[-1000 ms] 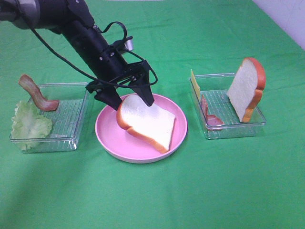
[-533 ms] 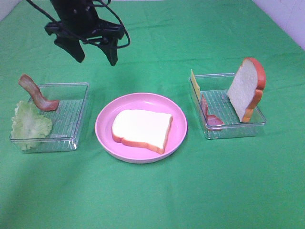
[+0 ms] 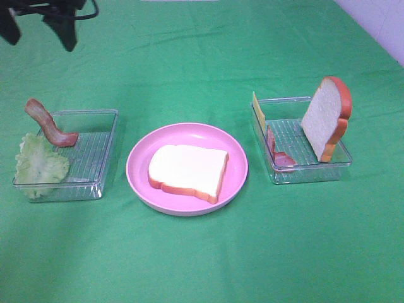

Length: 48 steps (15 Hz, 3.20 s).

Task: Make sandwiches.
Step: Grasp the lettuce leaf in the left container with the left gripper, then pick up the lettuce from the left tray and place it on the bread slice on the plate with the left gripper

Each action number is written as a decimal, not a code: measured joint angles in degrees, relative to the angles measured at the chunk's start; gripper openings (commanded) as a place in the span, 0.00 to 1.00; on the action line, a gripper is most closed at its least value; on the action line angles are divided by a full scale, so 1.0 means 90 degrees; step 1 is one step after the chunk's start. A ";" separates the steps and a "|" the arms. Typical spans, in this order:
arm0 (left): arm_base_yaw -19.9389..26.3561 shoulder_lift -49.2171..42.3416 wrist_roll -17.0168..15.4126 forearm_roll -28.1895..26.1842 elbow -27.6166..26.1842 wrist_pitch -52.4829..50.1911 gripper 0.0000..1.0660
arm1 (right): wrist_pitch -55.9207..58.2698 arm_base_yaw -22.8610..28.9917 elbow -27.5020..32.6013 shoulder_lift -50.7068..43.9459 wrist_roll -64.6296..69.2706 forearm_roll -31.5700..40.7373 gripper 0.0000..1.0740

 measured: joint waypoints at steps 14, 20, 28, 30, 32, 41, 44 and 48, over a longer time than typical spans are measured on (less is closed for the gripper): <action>0.0879 0.0293 -0.0019 -0.0306 0.2426 -0.0936 0.66 | 0.0000 0.0000 0.0000 0.0000 0.0000 0.0000 0.66; 0.0879 0.0987 -0.0019 -0.0312 0.2426 -0.1763 0.57 | 0.0000 0.0000 0.0000 0.0000 0.0000 0.0000 0.66; 0.0879 0.0993 -0.0019 -0.0312 0.2426 -0.1903 0.07 | 0.0000 0.0000 0.0000 0.0000 0.0000 0.0000 0.66; 0.0879 0.0993 -0.0019 -0.0312 0.2426 -0.1903 0.00 | 0.0000 0.0000 0.0000 0.0000 0.0000 0.0000 0.66; 0.0879 0.0993 -0.0019 -0.0318 0.2426 -0.1903 0.00 | 0.0000 0.0000 0.0000 0.0000 0.0000 0.0000 0.66; 0.0879 -0.0242 0.1445 -0.2712 0.2419 -0.1935 0.00 | 0.0000 0.0000 0.0000 0.0000 0.0000 0.0000 0.66; 0.0611 -0.0223 0.3056 -0.5042 0.2419 -0.1986 0.00 | 0.0000 0.0000 0.0000 0.0000 0.0000 0.0000 0.66; -0.0178 0.0229 0.4081 -0.6646 0.2419 -0.2088 0.00 | 0.0000 0.0000 0.0000 0.0000 0.0000 0.0000 0.66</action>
